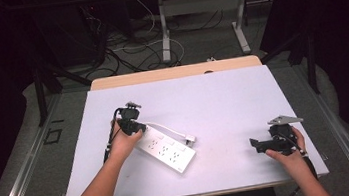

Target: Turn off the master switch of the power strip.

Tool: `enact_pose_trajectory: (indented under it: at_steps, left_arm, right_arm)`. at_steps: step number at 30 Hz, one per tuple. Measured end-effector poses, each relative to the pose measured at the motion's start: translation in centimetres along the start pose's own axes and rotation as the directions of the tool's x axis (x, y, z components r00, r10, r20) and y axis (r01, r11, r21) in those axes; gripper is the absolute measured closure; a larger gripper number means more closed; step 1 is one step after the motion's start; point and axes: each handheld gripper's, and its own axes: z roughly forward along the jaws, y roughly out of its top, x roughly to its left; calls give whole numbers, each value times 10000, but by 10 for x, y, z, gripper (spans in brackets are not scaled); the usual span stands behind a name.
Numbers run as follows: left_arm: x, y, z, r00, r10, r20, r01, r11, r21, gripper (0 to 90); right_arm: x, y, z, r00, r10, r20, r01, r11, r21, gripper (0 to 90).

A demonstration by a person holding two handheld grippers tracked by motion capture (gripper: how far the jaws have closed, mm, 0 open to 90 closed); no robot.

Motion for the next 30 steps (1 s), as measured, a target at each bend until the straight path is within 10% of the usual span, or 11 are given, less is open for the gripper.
enact_pose_trajectory:
  at_steps: [13, 30]
  left_arm:
    - [-12, -1, 2, 9943, 727, -783, -722, 9973, 97, 900]
    - [-3, -1, -3, 9999, -61, -157, 58, 9998, -199, 900]
  right_arm:
    - [1, 0, 0, 9999, -91, -44, 91, 10000, -11, 14]
    - [-1, 0, 0, 10000, -53, 2, 53, 10000, -82, 14]
